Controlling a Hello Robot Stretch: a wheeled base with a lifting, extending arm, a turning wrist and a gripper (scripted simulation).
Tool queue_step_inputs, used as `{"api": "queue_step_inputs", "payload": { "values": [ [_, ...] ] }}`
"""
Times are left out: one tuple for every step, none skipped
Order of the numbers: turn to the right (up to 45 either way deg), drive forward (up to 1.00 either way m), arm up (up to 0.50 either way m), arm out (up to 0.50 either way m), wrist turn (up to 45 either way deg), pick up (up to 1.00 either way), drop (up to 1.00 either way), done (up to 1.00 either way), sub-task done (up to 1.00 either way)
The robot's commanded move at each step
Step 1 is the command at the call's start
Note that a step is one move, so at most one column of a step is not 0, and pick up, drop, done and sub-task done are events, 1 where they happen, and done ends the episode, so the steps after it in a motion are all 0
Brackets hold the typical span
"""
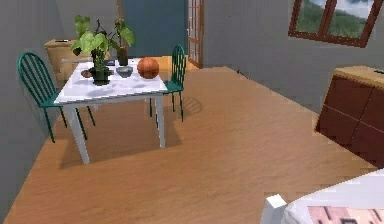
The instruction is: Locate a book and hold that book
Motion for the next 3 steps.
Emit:
{"api": "queue_step_inputs", "payload": {
  "values": [
    [0.0,0.00,0.00,0.00,-21.0,0.00,0.00,0.00,0.00],
    [0.0,0.00,0.00,-0.48,0.0,0.00,0.00,0.00,0.00],
    [45.0,0.00,0.00,0.00,0.0,0.00,0.00,0.00,0.00]
  ]
}}
